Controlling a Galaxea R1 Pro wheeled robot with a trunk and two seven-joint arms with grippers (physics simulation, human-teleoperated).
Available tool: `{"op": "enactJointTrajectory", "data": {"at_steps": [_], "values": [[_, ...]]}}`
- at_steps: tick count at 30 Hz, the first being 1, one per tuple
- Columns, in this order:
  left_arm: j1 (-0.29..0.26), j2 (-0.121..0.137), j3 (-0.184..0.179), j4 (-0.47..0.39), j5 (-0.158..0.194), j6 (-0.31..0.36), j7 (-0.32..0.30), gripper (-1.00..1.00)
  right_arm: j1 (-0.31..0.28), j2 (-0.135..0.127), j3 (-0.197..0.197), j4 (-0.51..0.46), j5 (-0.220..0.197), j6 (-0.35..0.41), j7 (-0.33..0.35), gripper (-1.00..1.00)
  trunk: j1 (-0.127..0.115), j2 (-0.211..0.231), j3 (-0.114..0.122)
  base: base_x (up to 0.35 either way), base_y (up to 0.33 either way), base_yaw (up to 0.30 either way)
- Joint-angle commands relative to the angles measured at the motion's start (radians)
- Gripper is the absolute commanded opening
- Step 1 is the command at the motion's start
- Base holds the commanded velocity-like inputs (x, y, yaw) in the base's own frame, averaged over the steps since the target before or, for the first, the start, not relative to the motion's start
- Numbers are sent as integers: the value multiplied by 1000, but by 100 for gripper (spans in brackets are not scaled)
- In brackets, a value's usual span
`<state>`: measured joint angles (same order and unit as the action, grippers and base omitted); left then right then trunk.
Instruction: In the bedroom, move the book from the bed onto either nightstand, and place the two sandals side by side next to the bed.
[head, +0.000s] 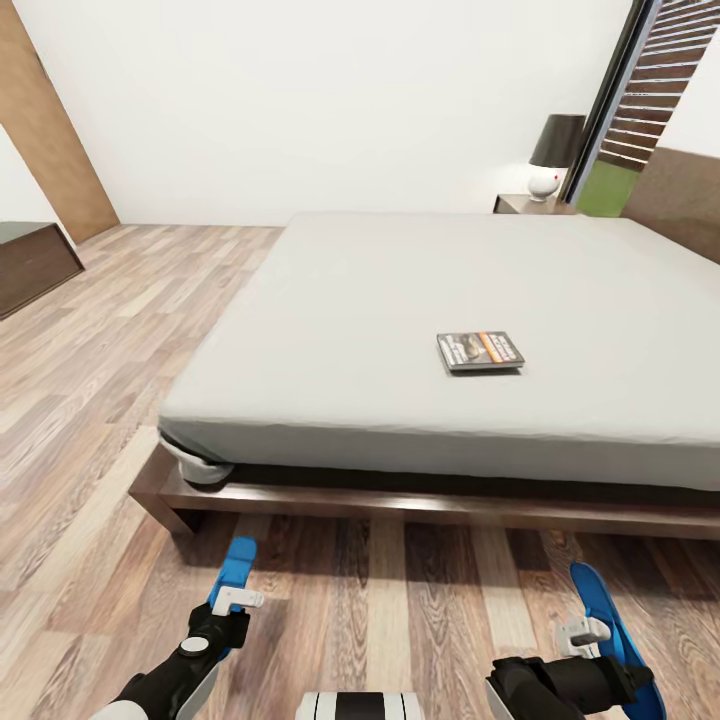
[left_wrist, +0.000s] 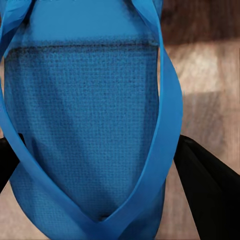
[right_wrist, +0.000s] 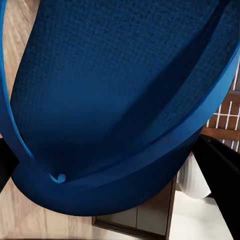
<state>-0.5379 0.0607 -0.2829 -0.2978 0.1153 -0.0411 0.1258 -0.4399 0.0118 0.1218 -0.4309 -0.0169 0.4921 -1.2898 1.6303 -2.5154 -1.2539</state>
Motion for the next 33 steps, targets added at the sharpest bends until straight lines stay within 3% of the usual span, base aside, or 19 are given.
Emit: {"op": "enactJointTrajectory", "data": {"at_steps": [1,33], "values": [[-1,1,-9,0,10,-3,5,-100,0,-1,4,8,-2,10,-3,-100,0,0,-1,8,67,0],[1,-1,-40,0,9,-5,6,-100,0,-9,2,29,-1,5,1,-100,0,0,-1,70,56,0]]}}
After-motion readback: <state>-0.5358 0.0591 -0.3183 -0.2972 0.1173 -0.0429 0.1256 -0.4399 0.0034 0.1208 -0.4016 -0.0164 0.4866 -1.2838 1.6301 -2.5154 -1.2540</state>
